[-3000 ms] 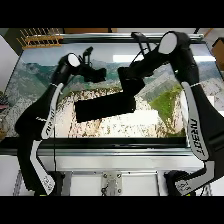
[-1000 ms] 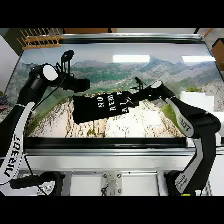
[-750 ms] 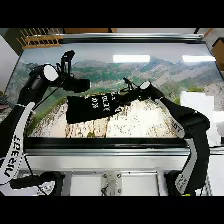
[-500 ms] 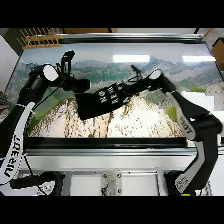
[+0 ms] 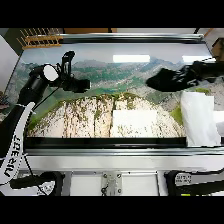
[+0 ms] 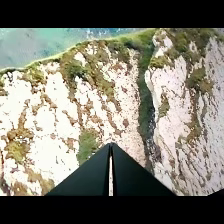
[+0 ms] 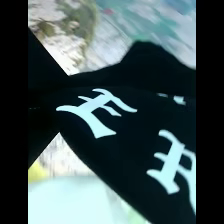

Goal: Fold the clothes and pants, and hang the long-sleeved shirts on hangers.

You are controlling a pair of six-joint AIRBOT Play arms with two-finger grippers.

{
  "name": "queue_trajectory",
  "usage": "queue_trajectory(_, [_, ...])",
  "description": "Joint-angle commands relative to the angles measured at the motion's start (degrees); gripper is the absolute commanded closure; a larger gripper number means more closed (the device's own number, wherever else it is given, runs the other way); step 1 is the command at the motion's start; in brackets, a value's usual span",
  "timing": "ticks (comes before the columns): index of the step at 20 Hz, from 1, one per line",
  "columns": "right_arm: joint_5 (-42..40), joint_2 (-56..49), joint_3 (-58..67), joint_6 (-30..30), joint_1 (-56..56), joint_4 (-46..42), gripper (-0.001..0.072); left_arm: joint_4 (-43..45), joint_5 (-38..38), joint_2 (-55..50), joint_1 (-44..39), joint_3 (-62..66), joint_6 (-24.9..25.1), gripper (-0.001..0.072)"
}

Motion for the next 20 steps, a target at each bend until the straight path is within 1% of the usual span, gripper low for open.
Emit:
queue_trajectory(1, [-0.61,3.89,0.11,3.48,-9.68,-0.79,0.0696,0.0,-0.02,0.02,-0.02,0.0,0.07,0.0703])
queue_trajectory(4, [-2.21,7.15,0.13,4.55,-12.44,0.07,0.0696,0.0,0.0,0.02,-0.02,0.0,0.07,0.0703])
queue_trajectory(7, [-2.43,10.58,0.11,6.45,-12.81,-0.31,0.0696,0.0,-0.02,0.02,-0.02,0.0,0.07,0.0703])
queue_trajectory(10, [-1.29,13.6,0.11,11.26,-12.79,-5.42,0.0696,0.0,-0.07,0.02,-0.02,0.0,0.09,0.0702])
queue_trajectory(12, [3.85,14.53,-0.33,13.22,-12.79,-9.94,0.0696,0.0,-0.44,0.02,-0.02,0.0,0.09,0.0702])
queue_trajectory(13, [7.69,14.95,-1.62,13.22,-12.79,-12.33,0.0696,0.0,-0.48,0.02,-0.02,-0.02,0.09,0.0703])
queue_trajectory(15, [11.41,16.2,-5.05,13.25,-12.7,-15.72,0.0696,0.0,-0.5,0.02,-0.02,-0.02,0.09,0.0703])
queue_trajectory(20, [12.22,23.76,-21.22,14.73,-12.74,-24.85,0.0696,0.0,-0.52,0.02,-0.02,-0.02,0.11,0.0702])
